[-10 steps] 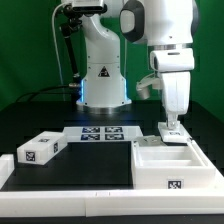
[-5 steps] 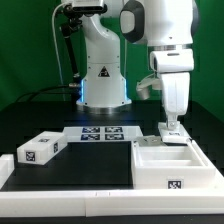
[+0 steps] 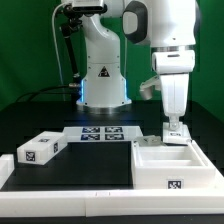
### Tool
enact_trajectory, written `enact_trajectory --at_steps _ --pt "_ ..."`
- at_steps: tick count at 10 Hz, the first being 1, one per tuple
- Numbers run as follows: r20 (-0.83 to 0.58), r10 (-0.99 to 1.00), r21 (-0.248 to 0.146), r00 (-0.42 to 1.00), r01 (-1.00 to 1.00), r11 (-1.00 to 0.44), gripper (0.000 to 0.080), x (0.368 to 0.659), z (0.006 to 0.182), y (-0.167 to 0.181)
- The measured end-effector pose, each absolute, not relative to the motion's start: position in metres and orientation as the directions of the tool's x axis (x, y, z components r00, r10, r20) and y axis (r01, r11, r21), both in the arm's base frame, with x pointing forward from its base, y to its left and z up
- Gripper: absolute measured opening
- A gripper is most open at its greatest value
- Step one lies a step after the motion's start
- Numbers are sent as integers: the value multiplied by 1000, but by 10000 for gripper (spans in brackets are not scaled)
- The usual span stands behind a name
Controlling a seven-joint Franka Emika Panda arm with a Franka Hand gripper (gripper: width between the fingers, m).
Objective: Assemble cabinet
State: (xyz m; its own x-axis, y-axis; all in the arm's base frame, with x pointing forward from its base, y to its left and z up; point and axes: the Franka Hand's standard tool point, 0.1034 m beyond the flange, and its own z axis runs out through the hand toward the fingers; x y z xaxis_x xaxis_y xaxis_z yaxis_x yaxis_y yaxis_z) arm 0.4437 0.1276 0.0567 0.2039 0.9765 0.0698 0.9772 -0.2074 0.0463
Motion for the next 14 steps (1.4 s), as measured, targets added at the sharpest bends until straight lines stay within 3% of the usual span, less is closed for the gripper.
enact_trajectory --at_steps 14 --pt "70 978 57 196 978 -200 68 459 62 126"
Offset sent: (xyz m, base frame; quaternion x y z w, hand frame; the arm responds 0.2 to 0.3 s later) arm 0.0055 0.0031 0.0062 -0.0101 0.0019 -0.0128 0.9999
